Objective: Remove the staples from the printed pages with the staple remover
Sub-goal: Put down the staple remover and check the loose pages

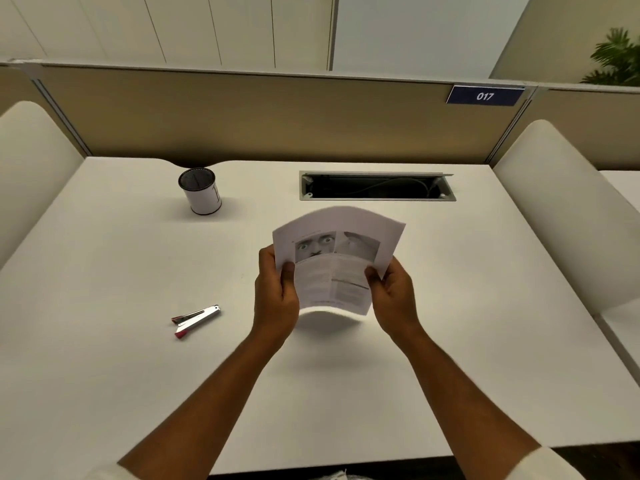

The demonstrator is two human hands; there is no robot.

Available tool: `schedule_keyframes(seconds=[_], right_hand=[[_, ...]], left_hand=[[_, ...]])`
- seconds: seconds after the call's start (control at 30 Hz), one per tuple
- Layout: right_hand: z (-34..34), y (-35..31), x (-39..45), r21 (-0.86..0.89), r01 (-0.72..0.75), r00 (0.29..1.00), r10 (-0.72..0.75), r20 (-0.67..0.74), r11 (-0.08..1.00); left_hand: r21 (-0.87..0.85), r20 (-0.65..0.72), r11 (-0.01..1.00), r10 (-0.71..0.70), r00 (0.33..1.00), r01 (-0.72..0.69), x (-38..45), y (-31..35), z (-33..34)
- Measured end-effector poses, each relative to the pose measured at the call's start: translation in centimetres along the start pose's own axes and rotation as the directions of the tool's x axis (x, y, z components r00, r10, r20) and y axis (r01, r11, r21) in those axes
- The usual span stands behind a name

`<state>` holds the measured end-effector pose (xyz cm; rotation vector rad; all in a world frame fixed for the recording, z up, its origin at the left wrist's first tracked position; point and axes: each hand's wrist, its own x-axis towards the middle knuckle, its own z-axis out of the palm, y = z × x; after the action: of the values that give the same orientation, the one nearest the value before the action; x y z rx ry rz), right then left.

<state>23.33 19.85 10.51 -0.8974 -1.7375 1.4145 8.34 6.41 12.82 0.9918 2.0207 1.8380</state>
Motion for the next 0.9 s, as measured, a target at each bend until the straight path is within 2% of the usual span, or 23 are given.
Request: schedule_keyframes(seconds=[0.17, 0.23, 0.33, 0.47, 0.7, 0.9], right_hand=[[0.1, 3.1, -0.4, -0.095, -0.184, 0.979, 0.19, 0.066, 0.978], [-0.5, 3.0, 0.0, -0.073, -0.217, 0.972, 0.222, 0.077, 0.974], [-2.2, 2.5, 1.1, -0.006, -0.298, 0.941, 0.295, 0.166, 0.955], [-3.8, 2.2, 1.6, 0.014, -0.394, 0.886, 0.376, 0.272, 0.919], [-3.6, 2.1, 0.8, 0.036, -0.465, 0.853, 0.437, 0.285, 0.885], [-3.6, 2.5, 0.5, 0.038, -0.472, 0.858, 0.449, 0.25, 0.881]], left_hand=[[0.151, 0.084, 0.976, -0.171, 0.982, 0.157, -0.8, -2.5, 0.6], [0.198, 0.071, 0.961, -0.209, 0.975, 0.191, -0.3, -2.7, 0.5], [0.252, 0.074, 0.923, -0.319, 0.945, 0.292, 1.3, -2.5, 0.2], [0.255, 0.15, 0.856, -0.495, 0.856, 0.45, 2.6, -2.5, -0.3], [0.219, 0.153, 0.809, -0.581, 0.8, 0.545, 2.5, -3.0, -0.6], [0.09, 0.211, 0.787, -0.614, 0.761, 0.61, 1.9, -3.2, -0.9]])
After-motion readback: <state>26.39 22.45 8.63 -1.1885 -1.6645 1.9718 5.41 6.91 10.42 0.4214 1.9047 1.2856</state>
